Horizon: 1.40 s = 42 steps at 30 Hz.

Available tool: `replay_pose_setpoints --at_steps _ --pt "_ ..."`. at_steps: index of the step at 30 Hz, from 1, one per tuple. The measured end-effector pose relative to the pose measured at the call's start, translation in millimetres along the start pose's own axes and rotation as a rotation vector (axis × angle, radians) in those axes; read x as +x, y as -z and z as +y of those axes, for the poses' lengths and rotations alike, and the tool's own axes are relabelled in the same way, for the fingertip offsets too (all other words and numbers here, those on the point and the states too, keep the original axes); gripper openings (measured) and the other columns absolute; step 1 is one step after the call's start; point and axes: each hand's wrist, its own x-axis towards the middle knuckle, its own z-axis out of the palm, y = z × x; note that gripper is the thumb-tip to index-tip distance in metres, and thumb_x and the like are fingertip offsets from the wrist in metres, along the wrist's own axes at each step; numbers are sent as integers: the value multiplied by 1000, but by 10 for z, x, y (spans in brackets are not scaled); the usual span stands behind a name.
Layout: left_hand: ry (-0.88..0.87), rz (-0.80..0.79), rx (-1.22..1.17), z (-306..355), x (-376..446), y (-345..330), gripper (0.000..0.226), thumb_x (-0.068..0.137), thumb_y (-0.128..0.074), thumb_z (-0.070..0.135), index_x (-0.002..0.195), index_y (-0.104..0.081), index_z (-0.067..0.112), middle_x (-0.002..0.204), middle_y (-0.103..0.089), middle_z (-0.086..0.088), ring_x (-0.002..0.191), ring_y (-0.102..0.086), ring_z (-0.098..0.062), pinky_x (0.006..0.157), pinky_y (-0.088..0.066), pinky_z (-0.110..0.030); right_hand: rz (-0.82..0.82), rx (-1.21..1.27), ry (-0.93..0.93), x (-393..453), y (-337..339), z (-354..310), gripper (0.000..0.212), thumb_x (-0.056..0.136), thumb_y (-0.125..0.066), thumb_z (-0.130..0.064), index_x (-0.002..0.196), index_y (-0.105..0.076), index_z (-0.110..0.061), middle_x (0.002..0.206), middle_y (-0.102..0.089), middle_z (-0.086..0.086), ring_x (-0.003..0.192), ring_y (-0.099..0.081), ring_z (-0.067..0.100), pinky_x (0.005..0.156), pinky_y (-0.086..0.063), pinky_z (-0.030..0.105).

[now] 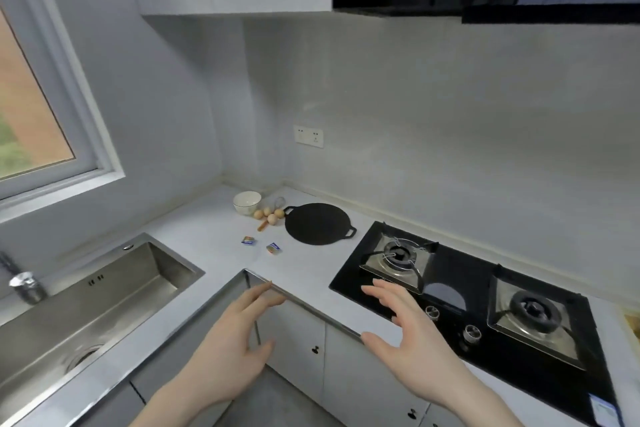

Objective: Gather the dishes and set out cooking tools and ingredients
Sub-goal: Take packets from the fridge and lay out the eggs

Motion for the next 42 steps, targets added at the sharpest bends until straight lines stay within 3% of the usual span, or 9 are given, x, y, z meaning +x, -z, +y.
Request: replay_pose_setpoints --at_steps 4,11,17,22,32,39,42 --pt "92 29 30 -380 149 99 57 87 -65 31 134 -44 54 154 -22 34 142 -25 10 109 -19 -10 -71 39 28 619 -280 58 58 89 -67 -40 140 -42 -54 148 -25 -41 137 -34 -11 117 -35 29" --pt "246 48 43 -961 780 295 52 88 -62 34 133 -45 53 153 -19 39 141 -30 7 112 -30 -19 -203 137 -12 1690 -699 337 56 89 -69 -40 138 -44 -51 146 -29 -37 130 -41 -11 112 -38 24" --pt "302 71 41 -1302 1523 328 50 89 -61 29 127 -43 57 151 -26 34 137 -37 4 100 -29 -13 -303 159 -84 2663 -919 628 52 90 -67 -35 136 -46 -47 141 -33 -34 126 -42 -10 108 -38 22" --pt "370 14 -15 -1774 1941 240 51 88 -59 29 129 -45 54 152 -27 33 137 -38 0 106 -33 -18 -380 150 -141 3364 -1206 736 50 92 -68 -32 135 -46 -46 134 -38 -33 123 -44 -3 103 -38 20" --pt "410 -166 -24 -3178 3132 298 48 93 -60 30 138 -48 39 155 -32 18 138 -42 -8 111 -36 -24 -278 169 -313 4522 -1864 1038 49 90 -70 -29 132 -50 -44 135 -41 -30 124 -49 2 99 -44 23" --pt "366 -375 -35 -3913 3916 150 52 89 -59 25 140 -51 30 152 -38 10 137 -44 -12 112 -33 -22 -215 165 -469 4985 -2390 1136 45 90 -68 -28 129 -51 -44 135 -42 -28 122 -51 2 88 -49 18" --pt "358 -444 -34 -4086 4163 67 51 87 -59 23 137 -53 30 147 -41 11 133 -48 -11 106 -34 -16 -204 150 -521 5048 -2519 1155 44 90 -67 -28 129 -52 -42 135 -42 -25 120 -52 2 84 -51 17"
